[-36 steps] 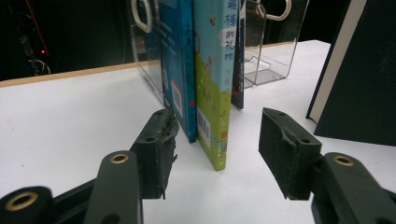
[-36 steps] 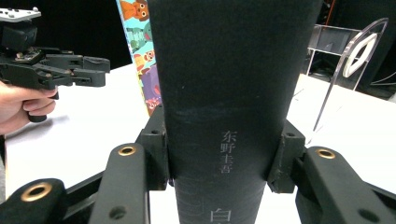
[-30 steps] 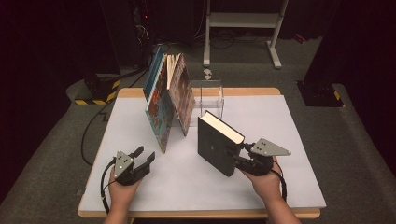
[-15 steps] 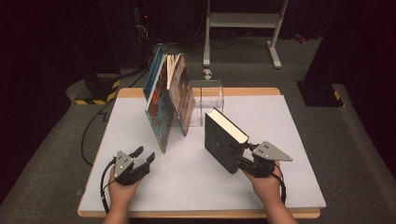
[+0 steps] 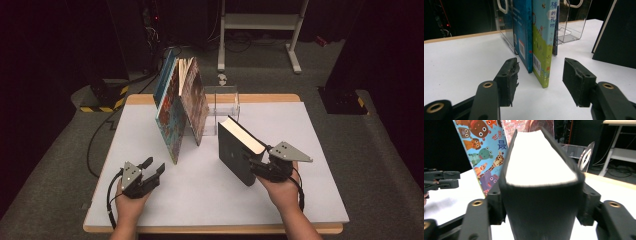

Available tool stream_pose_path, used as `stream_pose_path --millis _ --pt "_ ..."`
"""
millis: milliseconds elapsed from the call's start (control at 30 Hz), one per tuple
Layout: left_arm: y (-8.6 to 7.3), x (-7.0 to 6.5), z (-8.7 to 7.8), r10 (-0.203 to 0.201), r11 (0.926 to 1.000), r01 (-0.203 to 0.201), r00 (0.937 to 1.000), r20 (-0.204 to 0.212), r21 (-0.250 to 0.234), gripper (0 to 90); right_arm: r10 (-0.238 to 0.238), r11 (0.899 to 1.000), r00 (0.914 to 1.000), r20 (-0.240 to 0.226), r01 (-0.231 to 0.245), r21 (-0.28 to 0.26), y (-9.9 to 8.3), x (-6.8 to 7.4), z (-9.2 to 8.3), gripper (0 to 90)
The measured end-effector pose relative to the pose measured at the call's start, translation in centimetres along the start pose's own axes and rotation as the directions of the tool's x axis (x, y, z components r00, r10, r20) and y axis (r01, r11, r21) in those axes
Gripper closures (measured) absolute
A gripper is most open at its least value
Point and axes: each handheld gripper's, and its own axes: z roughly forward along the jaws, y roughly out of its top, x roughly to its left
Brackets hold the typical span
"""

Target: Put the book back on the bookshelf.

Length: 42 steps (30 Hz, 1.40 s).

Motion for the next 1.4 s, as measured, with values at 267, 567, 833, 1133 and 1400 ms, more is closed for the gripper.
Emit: stream_pose_path --millis 267,567,833,1133,1400 --pt "0.0 0.2 -0.1 -0.010 0.9999 0.010 0.9999 0.003 -0.001 45.7 -0.029 1.000 0.9995 0.013 0.029 0.013 0.6 0.4 0.2 53.1" --pt "0.2 0.4 -0.3 -0.027 0.9996 0.027 0.9996 0.002 -0.010 45.7 -0.039 0.999 0.9984 0.041 0.039 0.013 1.3 1.2 0.9 53.8" --pt "0.2 0.7 -0.6 -0.039 0.9991 0.040 0.9992 0.004 -0.013 45.7 -0.010 1.000 0.9971 0.076 0.011 -0.004 2.7 0.9 2.3 53.7" --pt "0.4 1.1 -0.7 -0.065 0.9976 0.065 0.9979 0.002 -0.024 45.7 0.039 0.999 0.9888 0.144 -0.036 -0.024 4.2 -0.7 5.0 53.6" --pt "0.5 1.4 -0.8 -0.078 0.9966 0.078 0.9970 0.007 -0.027 45.7 0.038 0.999 0.9804 0.193 -0.032 -0.034 5.3 -1.8 7.9 53.7"
